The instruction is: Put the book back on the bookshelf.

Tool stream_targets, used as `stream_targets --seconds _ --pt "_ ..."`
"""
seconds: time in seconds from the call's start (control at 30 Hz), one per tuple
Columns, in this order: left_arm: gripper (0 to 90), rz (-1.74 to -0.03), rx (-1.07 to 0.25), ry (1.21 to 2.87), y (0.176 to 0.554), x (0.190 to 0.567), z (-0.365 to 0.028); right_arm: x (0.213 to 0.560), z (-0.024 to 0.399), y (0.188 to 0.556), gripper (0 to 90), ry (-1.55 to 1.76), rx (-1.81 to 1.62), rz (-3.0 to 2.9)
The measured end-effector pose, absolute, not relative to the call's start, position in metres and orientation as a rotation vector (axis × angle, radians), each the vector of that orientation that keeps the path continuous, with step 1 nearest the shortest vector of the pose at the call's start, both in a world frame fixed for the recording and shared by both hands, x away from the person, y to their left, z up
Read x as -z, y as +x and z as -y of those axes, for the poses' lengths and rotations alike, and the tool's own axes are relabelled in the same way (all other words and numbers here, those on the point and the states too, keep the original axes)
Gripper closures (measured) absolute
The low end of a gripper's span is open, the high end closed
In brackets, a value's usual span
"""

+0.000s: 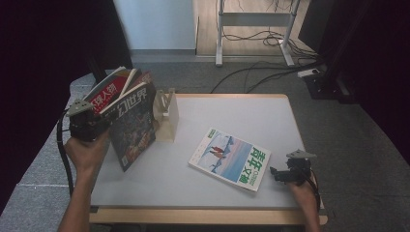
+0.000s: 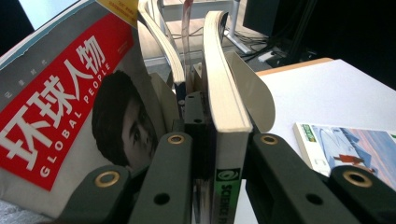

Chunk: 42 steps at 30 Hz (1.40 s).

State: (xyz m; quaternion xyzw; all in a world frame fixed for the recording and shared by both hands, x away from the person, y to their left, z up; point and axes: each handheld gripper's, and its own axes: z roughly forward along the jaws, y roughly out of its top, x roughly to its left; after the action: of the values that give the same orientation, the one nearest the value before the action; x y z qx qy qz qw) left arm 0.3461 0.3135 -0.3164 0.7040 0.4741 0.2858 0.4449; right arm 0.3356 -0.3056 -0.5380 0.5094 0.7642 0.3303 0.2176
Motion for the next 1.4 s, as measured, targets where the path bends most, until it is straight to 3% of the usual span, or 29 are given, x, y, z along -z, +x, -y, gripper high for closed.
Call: stream_targets --seconds 0.93,1.4 --pt "82.6 -1.141 -0.762 1.688 0.368 0.337 -0.288 0.538 0.306 0.336 0.0 1.411 -0.916 -2.117" --pt "80.8 -1.136 -0.647 1.748 0.359 0.345 -0.306 0.538 0.306 0.336 0.0 1.411 -0.915 -2.117"
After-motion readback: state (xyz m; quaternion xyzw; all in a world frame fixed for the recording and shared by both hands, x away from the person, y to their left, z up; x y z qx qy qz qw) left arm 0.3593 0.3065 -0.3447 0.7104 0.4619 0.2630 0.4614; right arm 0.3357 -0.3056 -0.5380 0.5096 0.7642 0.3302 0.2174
